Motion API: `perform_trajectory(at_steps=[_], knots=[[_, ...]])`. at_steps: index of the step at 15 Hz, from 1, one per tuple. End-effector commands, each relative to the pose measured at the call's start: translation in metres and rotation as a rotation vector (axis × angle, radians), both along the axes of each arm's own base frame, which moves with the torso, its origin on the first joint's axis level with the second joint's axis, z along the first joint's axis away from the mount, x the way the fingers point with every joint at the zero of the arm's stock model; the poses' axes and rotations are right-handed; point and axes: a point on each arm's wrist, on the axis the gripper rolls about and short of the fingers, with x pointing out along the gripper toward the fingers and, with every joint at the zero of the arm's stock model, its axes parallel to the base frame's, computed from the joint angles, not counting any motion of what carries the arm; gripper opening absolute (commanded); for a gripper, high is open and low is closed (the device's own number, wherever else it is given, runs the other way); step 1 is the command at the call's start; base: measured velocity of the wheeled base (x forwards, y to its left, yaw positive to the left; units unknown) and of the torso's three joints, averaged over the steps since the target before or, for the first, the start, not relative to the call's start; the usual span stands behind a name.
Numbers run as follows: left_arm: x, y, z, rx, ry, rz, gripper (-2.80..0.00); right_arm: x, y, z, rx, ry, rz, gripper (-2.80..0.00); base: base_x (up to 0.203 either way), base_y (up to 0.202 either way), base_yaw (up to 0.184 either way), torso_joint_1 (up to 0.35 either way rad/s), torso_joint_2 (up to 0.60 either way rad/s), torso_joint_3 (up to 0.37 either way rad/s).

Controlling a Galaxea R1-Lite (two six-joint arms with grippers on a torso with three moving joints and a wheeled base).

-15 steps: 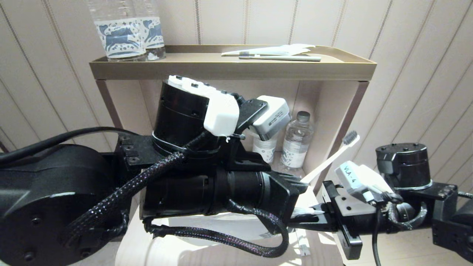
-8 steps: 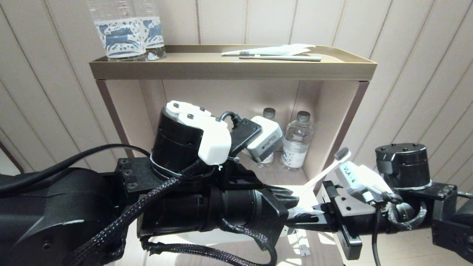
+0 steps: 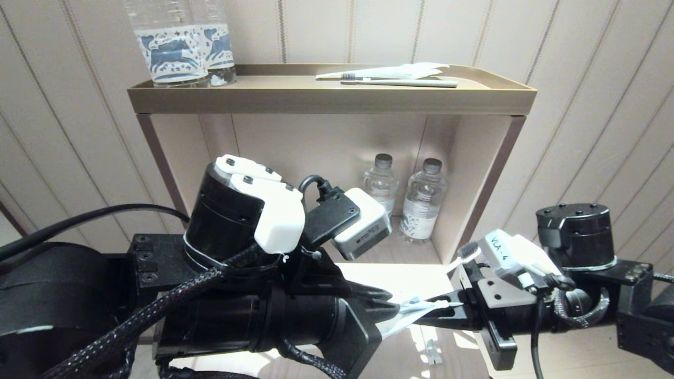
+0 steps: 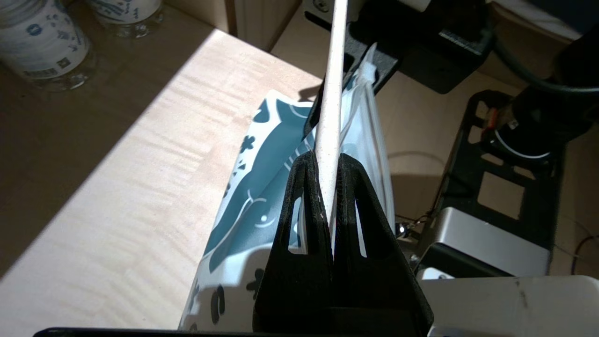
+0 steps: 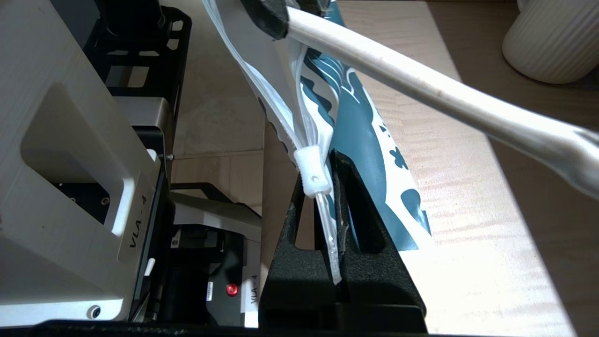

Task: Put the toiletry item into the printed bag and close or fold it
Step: Place the toothbrush in the storage bag

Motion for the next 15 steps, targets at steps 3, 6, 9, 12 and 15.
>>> perform_trajectory(at_steps=[3, 6, 9, 12, 15], knots=[[-0.004, 0.008, -0.003, 0.029, -0.027, 0.01, -2.8, 0.0, 0.0, 0.001, 0.004, -0.008, 0.006, -2.8, 0.0, 0.0, 0.0, 0.0, 0.0, 0.0], [-0.006, 0.013, -0.001, 0.049, -0.055, 0.034, -2.8, 0.0, 0.0, 0.0, 0.003, -0.005, 0.007, -2.8, 0.0, 0.0, 0.0, 0.0, 0.0, 0.0], [-0.009, 0.017, 0.005, 0.034, -0.079, 0.04, -2.8, 0.001, 0.001, 0.0, 0.002, -0.001, 0.006, -2.8, 0.0, 0.0, 0.0, 0.0, 0.0, 0.0], [-0.009, 0.019, 0.014, 0.016, -0.107, 0.068, -2.8, 0.004, 0.002, 0.003, 0.007, 0.007, -0.006, -2.8, 0.0, 0.0, 0.0, 0.0, 0.0, 0.0], [-0.008, 0.018, 0.013, 0.019, -0.11, 0.068, -2.8, 0.006, 0.002, 0.006, 0.013, 0.01, -0.011, -2.8, 0.0, 0.0, 0.0, 0.0, 0.0, 0.0]])
